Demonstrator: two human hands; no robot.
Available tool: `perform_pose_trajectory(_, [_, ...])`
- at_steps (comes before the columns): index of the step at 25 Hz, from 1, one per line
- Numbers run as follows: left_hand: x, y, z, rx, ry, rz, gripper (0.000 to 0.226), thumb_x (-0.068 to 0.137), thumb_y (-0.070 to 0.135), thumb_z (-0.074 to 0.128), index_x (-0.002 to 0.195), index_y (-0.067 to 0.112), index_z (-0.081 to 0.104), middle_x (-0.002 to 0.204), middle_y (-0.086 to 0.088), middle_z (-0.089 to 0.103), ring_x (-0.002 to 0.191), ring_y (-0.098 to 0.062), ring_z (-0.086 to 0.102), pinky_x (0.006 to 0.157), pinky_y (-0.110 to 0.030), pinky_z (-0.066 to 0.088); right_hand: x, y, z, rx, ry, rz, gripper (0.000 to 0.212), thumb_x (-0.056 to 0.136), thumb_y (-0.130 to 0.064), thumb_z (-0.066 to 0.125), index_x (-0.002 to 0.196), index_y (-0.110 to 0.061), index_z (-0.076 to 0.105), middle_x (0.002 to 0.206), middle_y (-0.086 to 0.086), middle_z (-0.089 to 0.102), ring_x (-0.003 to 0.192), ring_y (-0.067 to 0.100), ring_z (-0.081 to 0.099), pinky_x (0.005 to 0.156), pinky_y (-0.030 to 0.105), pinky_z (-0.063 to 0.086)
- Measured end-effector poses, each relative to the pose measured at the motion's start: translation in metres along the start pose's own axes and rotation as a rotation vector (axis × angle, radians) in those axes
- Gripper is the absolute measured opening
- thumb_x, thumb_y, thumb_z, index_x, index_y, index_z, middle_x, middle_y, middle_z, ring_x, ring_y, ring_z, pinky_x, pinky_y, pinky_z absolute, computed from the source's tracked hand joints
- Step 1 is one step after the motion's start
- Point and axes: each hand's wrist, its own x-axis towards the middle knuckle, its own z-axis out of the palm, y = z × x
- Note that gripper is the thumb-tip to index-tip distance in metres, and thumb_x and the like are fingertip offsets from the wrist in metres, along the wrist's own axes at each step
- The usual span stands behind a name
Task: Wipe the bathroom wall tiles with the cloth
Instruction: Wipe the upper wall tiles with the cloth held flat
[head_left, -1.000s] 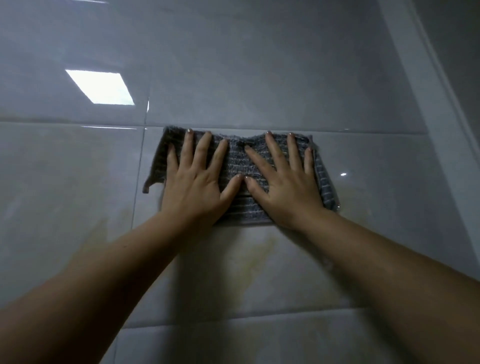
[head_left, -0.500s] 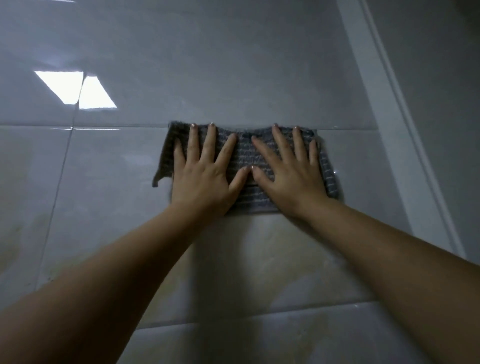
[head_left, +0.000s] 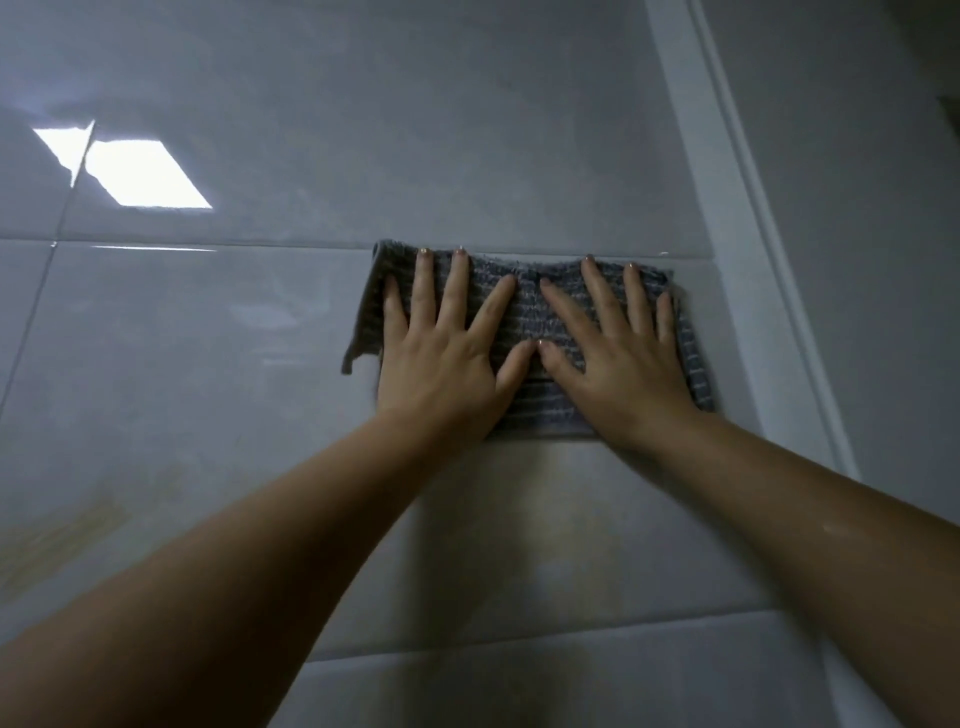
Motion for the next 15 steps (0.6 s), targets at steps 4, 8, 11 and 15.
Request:
perform_pose_trajectory(4, [0.058,0.015,-0.004,-0.015,-0.001,-0.021,0.067,0.096,0.068,0.011,0.156,0.040,0.000,0.166,-0.006,-0.009,0.150,-0.032,-0.018,0.120,-0.054,-0.009,0.049,0.024,-0.010,0.021,-0.025,0.052,0.057,0.096,-0.064,0.015,0.148,-0.051,-0.002,0.162,-0.008,-0.014,0.147,0.027,-0.020,0.116,0.056,-0.012])
perform_pose_trajectory(8, [0.052,0.029,0.005,-0.018,0.029,0.000,0.066,0.096,0.068,0.011,0.156,0.041,0.003,0.166,-0.005,-0.007,0.150,-0.031,-0.016,0.120,-0.053,-0.009,0.035,0.036,-0.004,0.019,0.038,0.068,0.057,0.095,-0.064,0.016,0.149,-0.050,0.003,0.163,-0.006,-0.008,0.148,0.028,-0.015,0.117,0.055,-0.011])
perform_pose_trajectory(11, [0.033,0.032,0.008,-0.044,0.040,0.059,0.067,0.096,0.069,0.010,0.156,0.041,0.003,0.166,-0.005,-0.007,0.150,-0.031,-0.017,0.120,-0.052,-0.011,0.009,0.036,-0.002,0.014,0.034,0.095,0.061,0.091,-0.064,0.013,0.150,-0.048,0.002,0.163,-0.004,-0.007,0.148,0.029,-0.014,0.117,0.055,-0.011])
perform_pose_trajectory(15, [0.008,0.022,0.005,-0.059,0.031,0.081,0.066,0.096,0.068,0.011,0.156,0.041,0.002,0.166,-0.004,-0.007,0.151,-0.029,-0.017,0.120,-0.051,-0.011,-0.012,0.013,0.003,-0.010,0.008,0.165,0.064,0.089,-0.065,0.008,0.149,-0.048,-0.003,0.163,-0.003,-0.009,0.147,0.031,-0.016,0.115,0.055,-0.012])
